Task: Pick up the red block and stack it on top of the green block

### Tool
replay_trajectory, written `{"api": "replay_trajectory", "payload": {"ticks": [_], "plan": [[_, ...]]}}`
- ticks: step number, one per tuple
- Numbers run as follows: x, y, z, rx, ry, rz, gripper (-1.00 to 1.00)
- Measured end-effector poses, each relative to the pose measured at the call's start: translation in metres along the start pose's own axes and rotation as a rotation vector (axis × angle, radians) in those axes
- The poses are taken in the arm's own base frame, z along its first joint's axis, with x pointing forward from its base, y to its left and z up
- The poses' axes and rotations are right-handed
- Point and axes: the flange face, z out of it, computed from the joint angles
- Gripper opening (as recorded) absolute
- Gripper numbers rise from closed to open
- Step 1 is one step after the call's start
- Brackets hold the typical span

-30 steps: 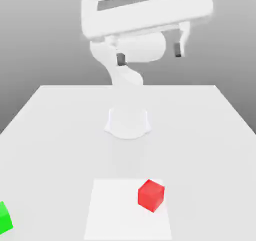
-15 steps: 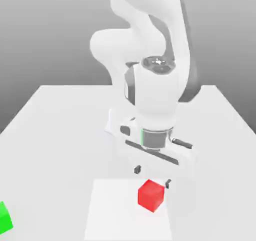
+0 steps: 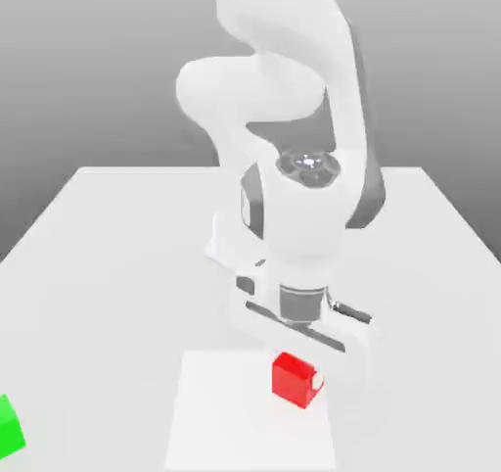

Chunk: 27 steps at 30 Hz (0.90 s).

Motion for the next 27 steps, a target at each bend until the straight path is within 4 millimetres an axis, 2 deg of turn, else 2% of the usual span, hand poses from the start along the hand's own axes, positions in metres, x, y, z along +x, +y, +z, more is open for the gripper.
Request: {"api": "replay_trajectory", "payload": {"ticks": [1, 3, 9, 14, 19, 24, 25, 27], "plan": [[0.0, 0.001, -0.009, -0.001, -0.001, 0.0, -1.0], [0.023, -0.007, -0.018, -0.002, 0.0, 0.009, -1.0], [0.108, -0.036, -0.029, -0.005, 0.004, -0.029, -1.0], [0.186, -0.047, -0.036, -0.007, 0.004, -0.069, -1.0], [0.272, -0.04, -0.044, -0.007, 0.001, -0.104, -1.0], [0.358, -0.016, -0.053, -0.003, -0.004, -0.142, -1.0], [0.369, -0.013, -0.048, -0.002, -0.004, -0.147, -1.0], [0.378, -0.01, -0.025, -0.002, -0.004, -0.152, -1.0]]}}
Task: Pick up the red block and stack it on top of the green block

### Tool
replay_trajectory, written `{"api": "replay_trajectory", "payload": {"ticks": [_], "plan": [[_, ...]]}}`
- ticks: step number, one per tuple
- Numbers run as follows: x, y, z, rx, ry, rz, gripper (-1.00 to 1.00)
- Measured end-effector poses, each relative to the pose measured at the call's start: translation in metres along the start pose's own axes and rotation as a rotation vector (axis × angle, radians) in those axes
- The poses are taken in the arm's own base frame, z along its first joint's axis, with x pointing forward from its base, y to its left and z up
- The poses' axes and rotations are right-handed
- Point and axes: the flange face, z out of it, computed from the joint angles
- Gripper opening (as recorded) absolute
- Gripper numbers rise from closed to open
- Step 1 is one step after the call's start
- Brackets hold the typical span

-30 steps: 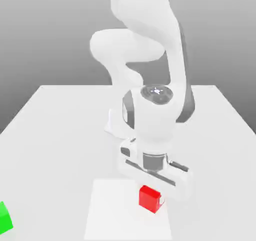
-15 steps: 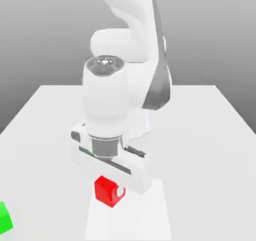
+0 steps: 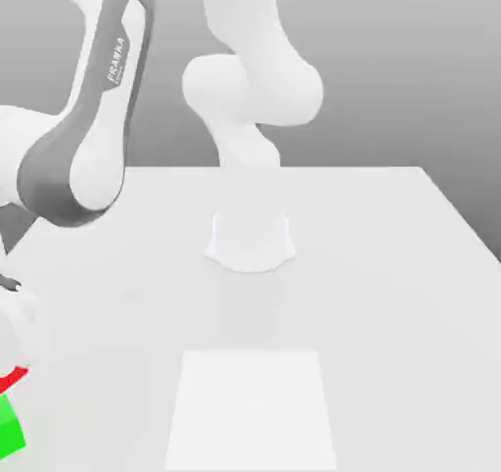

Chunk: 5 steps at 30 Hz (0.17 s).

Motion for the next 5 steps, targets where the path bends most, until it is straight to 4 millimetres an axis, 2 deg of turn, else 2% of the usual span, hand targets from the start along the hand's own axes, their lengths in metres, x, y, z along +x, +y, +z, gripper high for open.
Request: {"api": "replay_trajectory", "payload": {"ticks": [1, 2, 5], "plan": [[0.001, 0.001, 0.015, 0.0, 0.0, -0.001, -1.0], [0.002, 0.002, 0.028, -0.001, 0.0, -0.001, 1.0], [0.002, 0.002, 0.028, -0.001, 0.0, -0.001, 1.0]]}}
